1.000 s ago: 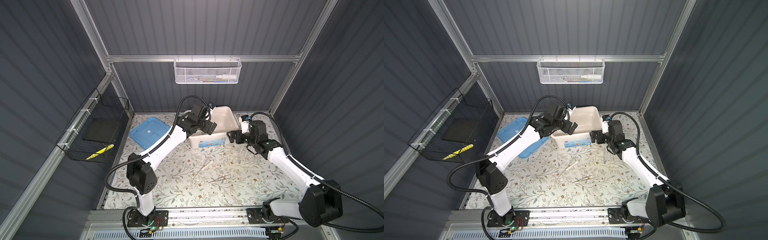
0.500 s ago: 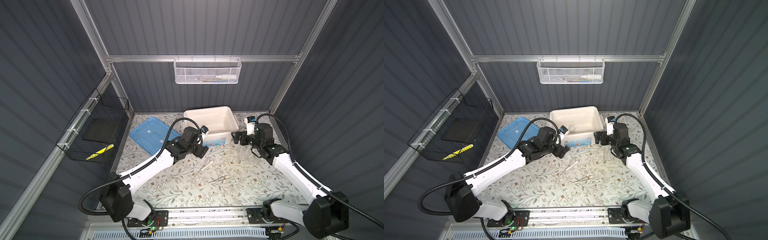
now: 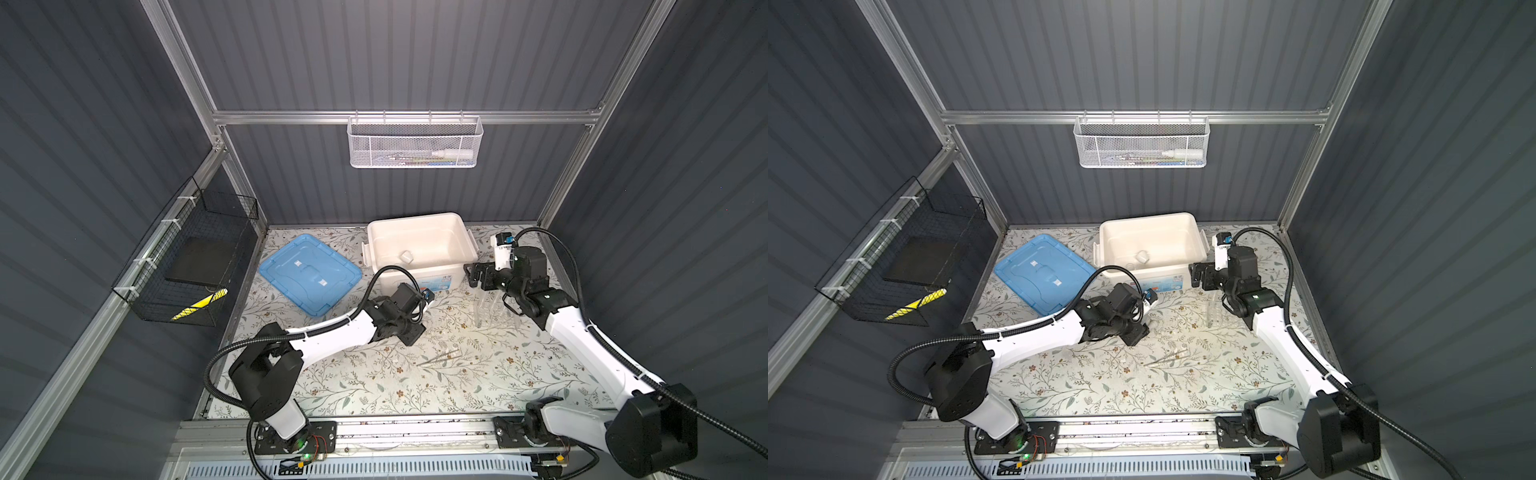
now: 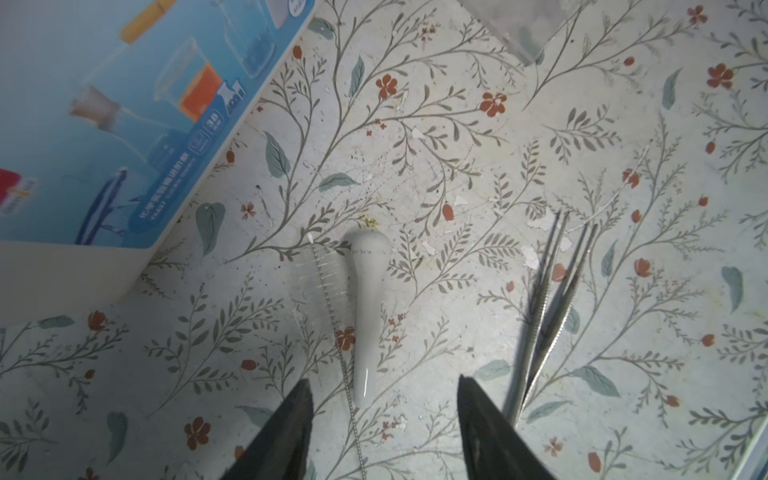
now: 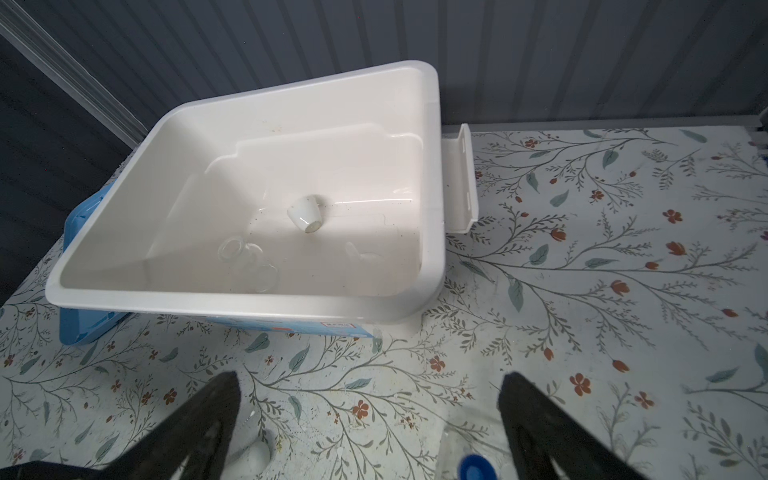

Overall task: Organize the chemistry lab equipment
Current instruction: 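Move the left gripper down to the white pestle while right withdraws from the bin, then close the left gripper on the white pestle's handle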

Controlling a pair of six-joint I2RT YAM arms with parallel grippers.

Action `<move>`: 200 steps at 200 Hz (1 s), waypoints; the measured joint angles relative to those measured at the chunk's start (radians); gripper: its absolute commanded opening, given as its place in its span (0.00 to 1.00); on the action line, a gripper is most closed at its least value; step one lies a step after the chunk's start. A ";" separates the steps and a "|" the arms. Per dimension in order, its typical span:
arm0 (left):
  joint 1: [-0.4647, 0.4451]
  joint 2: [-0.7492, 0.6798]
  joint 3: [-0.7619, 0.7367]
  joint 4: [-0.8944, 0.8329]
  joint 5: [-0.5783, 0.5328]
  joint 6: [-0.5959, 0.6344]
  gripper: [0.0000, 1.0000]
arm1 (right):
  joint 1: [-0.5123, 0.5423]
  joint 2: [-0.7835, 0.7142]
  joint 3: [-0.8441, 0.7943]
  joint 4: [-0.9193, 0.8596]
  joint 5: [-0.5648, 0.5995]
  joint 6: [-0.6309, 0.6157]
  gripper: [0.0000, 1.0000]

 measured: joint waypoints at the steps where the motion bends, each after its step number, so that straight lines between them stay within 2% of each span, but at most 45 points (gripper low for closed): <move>1: 0.000 0.002 0.000 0.001 0.000 -0.002 0.53 | 0.000 0.000 0.000 0.000 0.000 0.000 0.99; 94: 0.000 0.111 -0.003 0.043 0.000 -0.021 0.40 | -0.003 0.000 -0.002 0.000 0.000 0.004 0.99; 200: 0.000 0.193 0.012 0.053 0.010 -0.020 0.33 | -0.004 0.000 -0.003 0.000 0.000 0.004 0.99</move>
